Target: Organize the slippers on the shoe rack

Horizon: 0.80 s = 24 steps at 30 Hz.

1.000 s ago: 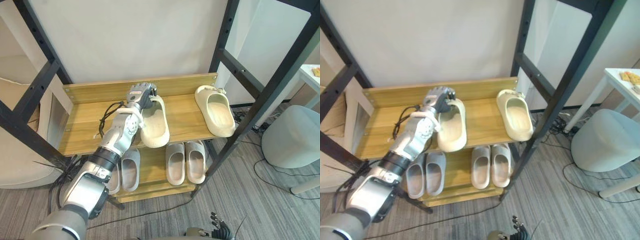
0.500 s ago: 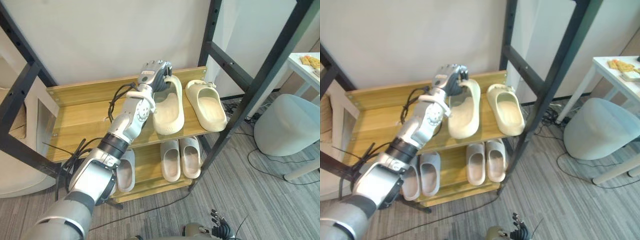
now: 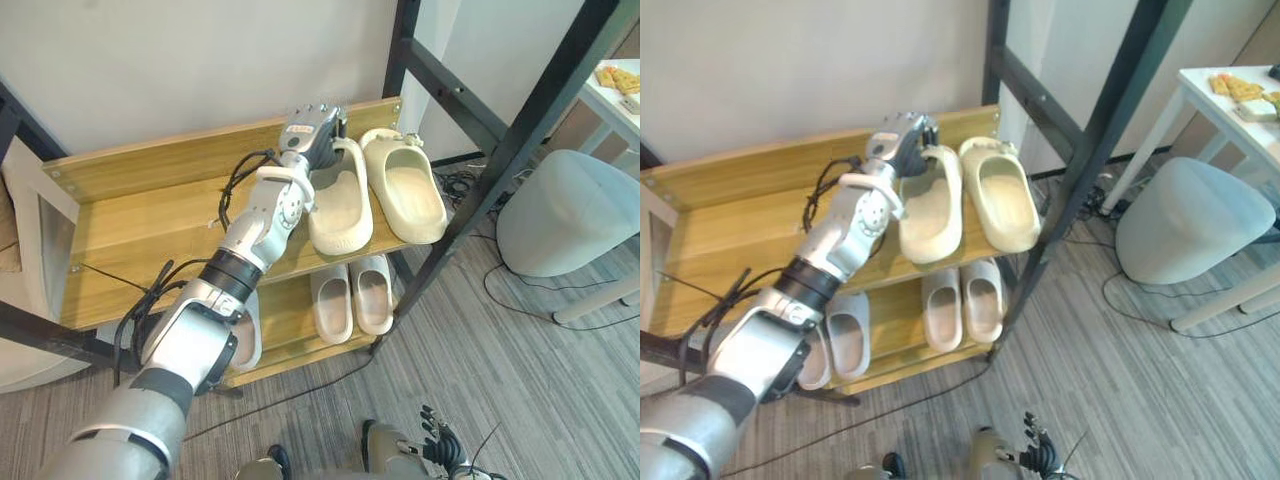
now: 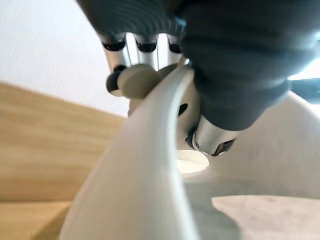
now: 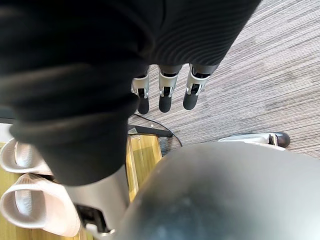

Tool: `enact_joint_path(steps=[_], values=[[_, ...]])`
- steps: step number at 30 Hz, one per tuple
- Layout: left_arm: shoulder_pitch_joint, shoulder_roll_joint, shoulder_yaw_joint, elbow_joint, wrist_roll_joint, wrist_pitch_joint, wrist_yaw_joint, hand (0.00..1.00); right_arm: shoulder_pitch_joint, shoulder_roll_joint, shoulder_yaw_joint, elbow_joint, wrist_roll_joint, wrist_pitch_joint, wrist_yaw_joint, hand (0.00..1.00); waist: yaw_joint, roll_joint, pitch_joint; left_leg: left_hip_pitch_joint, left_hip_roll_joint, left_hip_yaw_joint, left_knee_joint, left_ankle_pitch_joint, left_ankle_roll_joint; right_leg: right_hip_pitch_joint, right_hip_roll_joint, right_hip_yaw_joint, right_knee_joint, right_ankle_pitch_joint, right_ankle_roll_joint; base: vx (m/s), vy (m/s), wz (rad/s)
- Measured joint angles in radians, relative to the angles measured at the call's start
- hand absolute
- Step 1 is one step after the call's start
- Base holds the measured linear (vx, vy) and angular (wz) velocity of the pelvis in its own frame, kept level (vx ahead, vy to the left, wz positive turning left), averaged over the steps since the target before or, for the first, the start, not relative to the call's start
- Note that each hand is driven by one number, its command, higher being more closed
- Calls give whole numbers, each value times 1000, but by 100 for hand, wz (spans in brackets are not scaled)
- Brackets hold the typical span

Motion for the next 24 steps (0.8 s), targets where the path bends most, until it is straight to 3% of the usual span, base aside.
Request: enact_joint_path(steps=[5,6,18,24], values=[[-2,0,1,1,0,1,3,100,7,0,7,-23,0,0,0,0,0,-3,2,-4,2,1,4,-1,0,-5,1,1,0,5,1,-4,0,-1],[-2,-1,1,1,0,1,3,0,7,0,8,-23,0,0,-1,0,0,-3,2,-10,2,-1,9,-2,2,-6,1,-1,-1,5,1,-34,7,5],[-7,-61,10,1,-1,19,3,0,10,1,14,-26,-1,-1,-3,0,0,-11,11,-33,0,-34,31,-6,4,1,-9,-35,-1,6,2,-3,2,8],[-13,-91,21,1,-21,20,39,0,11,1,15,-27,-1,-1,-3,0,5,-11,12,-27,-6,-44,34,-5,5,13,-17,-46,2,6,2,-17,6,5]])
